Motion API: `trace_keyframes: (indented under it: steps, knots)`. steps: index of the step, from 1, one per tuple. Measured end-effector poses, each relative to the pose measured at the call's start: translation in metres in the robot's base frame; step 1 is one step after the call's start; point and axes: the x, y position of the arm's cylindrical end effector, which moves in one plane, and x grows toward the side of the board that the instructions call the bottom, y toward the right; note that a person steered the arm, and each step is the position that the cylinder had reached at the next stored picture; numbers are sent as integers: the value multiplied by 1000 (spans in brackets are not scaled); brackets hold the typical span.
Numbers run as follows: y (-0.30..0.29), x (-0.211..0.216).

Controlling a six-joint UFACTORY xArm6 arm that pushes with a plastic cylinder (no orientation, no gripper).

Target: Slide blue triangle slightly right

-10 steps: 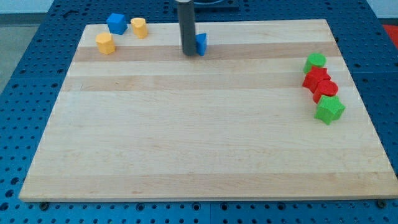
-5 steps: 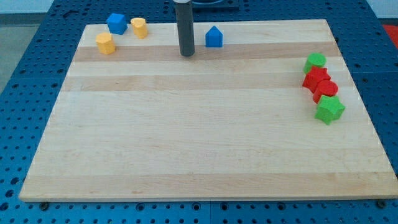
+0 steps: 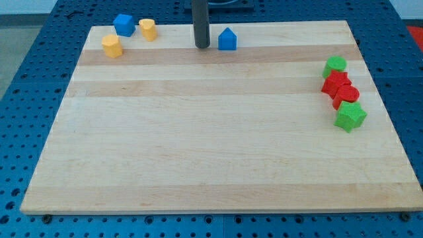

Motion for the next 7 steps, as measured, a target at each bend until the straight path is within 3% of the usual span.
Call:
trace_keyframes:
  steps: [3, 6, 7]
  knots:
    - [-1, -29]
    - [5, -10]
    - [31, -10]
